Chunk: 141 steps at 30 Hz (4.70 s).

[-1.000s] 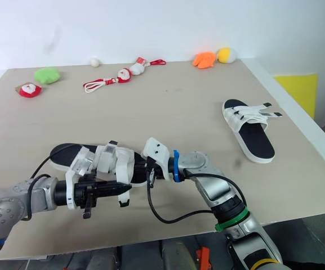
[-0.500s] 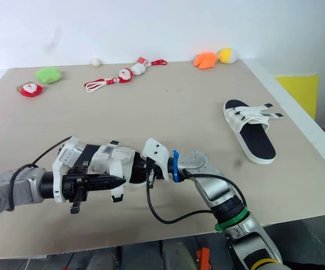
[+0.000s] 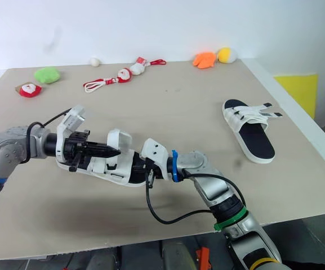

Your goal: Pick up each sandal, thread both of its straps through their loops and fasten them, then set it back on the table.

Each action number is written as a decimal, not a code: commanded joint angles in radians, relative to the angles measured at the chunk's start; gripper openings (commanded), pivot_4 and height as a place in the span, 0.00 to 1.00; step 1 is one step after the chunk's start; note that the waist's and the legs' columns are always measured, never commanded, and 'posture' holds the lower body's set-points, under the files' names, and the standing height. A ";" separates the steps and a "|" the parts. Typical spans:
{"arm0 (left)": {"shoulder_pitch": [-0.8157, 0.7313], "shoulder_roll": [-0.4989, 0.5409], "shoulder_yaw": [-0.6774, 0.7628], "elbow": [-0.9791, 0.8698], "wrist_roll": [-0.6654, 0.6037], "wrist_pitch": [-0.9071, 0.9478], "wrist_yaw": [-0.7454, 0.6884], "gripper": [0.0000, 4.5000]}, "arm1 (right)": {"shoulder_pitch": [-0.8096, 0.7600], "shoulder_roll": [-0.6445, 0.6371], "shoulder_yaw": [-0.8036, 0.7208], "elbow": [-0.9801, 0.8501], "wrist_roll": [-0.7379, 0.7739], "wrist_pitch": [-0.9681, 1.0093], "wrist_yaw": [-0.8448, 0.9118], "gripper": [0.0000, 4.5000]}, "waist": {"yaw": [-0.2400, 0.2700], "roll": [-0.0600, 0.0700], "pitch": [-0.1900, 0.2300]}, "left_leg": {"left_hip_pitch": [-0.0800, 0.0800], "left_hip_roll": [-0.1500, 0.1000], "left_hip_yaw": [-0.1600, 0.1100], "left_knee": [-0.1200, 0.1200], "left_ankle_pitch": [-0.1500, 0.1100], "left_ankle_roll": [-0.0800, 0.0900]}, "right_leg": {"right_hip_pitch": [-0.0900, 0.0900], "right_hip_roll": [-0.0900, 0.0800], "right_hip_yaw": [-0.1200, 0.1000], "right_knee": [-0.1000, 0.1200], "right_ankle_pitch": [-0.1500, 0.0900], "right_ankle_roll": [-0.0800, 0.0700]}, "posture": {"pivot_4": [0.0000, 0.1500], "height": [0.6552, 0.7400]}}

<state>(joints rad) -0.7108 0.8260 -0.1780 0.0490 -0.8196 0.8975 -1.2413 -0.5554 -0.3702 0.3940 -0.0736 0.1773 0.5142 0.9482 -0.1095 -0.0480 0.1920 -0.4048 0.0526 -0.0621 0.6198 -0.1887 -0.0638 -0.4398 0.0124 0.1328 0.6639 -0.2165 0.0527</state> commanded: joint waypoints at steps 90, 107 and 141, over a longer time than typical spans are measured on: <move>0.160 0.018 0.101 -0.232 0.190 -0.097 -0.163 0.99 | 0.031 -0.008 0.010 -0.016 -0.014 0.042 -0.038 0.00 | 0.002 0.001 0.000 | 0.001 0.000 -0.001 0.000 0.000 0.001 | 0.002 0.000 0.000 0.000 0.001 0.001 | 1.00 1.00; 0.640 0.064 0.427 -0.616 -0.082 0.108 0.162 0.99 | 0.044 -0.006 0.018 -0.023 -0.007 0.050 -0.032 0.00 | 0.004 0.001 0.000 | 0.001 0.001 -0.001 -0.001 0.000 0.000 | 0.001 0.000 0.000 0.000 -0.002 0.000 | 1.00 1.00; 0.571 -0.134 0.175 -0.482 0.085 -0.086 0.317 0.02 | 0.033 -0.003 0.011 -0.011 -0.010 0.046 -0.032 0.00 | 0.004 0.001 -0.001 | 0.002 0.000 -0.001 0.000 0.000 0.000 | 0.002 0.000 0.000 0.000 -0.001 0.001 | 1.00 1.00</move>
<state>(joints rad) -0.1259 0.6931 -0.0209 -0.4085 -0.7085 0.8138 -0.9184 -0.5303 -0.3672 0.3858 -0.1044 0.1809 0.5431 0.9161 -0.1057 -0.0475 0.1915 -0.4030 0.0528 -0.0628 0.6200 -0.1888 -0.0640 -0.4379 0.0120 0.1328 0.6640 -0.2175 0.0533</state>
